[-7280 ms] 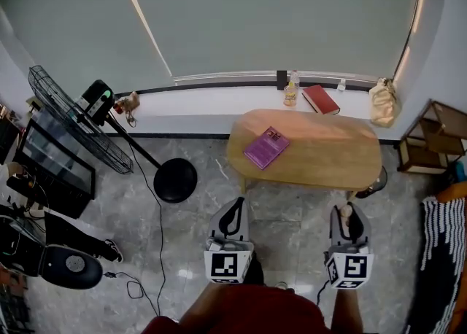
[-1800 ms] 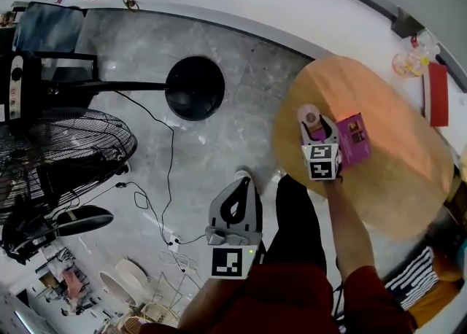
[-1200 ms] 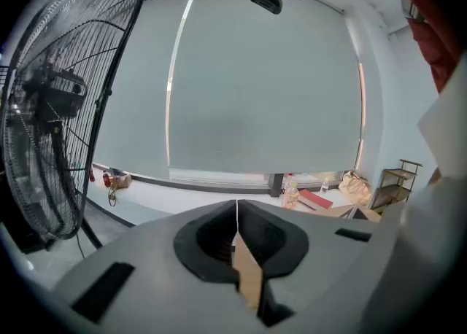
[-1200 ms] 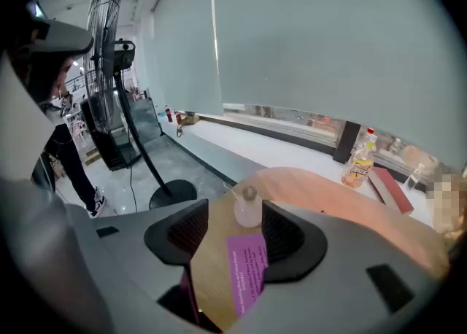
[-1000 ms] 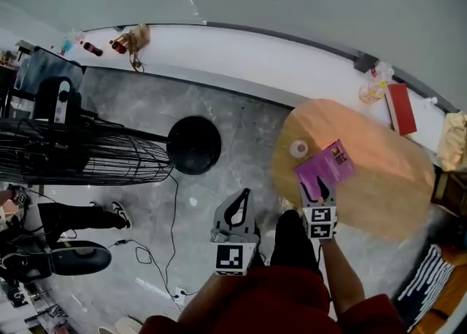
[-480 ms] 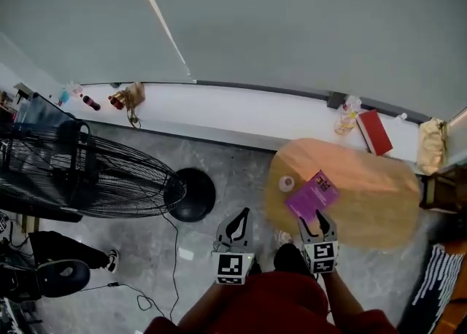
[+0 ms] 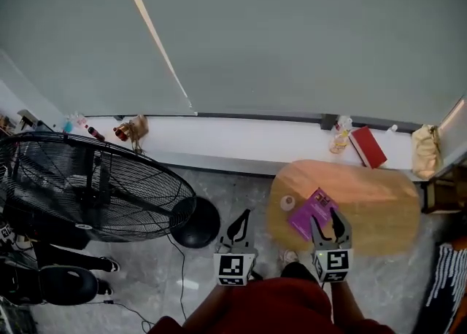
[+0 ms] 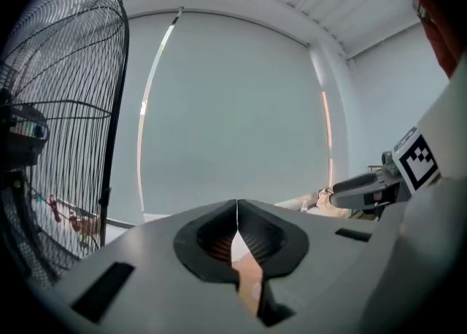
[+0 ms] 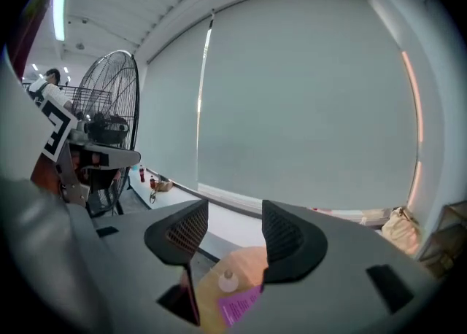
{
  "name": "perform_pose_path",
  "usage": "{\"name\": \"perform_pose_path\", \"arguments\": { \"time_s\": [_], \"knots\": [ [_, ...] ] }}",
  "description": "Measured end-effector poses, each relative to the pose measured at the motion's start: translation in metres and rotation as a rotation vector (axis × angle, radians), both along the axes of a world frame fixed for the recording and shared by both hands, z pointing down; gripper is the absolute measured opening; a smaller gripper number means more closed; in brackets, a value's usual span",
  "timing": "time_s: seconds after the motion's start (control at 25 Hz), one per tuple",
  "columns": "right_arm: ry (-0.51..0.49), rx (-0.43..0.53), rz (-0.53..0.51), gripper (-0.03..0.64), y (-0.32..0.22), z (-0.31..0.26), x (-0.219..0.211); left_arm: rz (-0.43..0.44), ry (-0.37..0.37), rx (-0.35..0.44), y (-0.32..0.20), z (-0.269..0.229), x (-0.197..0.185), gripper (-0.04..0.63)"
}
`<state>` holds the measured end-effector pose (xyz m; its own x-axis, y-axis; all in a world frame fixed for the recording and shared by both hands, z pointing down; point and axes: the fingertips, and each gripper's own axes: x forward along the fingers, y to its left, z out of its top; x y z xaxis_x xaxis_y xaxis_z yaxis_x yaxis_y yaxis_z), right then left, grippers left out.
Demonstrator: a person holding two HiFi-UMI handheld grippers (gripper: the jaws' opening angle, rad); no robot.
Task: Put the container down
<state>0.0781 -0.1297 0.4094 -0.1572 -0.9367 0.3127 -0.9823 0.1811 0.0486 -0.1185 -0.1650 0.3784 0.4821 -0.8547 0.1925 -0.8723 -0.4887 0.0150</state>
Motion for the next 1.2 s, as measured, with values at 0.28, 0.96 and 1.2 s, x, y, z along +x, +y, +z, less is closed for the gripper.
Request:
{"name": "perform_pose_path", "arguments": {
  "time_s": [0.28,0.96,1.2],
  "knots": [
    [-0.009,0.172,0.053,0.227,-0.007,-0.07,0.006,-0.008,-0.01,0.104,-0.006,-0.039,-0.013,0.009],
    [-0.005,0.19,0.022,0.224,0.002,-0.079,0.004,-0.028,-0.026,0.145,0.004,-0.054,-0.013,0.009],
    [0.015,0.2,-0.005,0.155,0.003,-0.081,0.002,-0.022,-0.029,0.149,0.007,-0.053,-0.01,0.009]
  ]
}}
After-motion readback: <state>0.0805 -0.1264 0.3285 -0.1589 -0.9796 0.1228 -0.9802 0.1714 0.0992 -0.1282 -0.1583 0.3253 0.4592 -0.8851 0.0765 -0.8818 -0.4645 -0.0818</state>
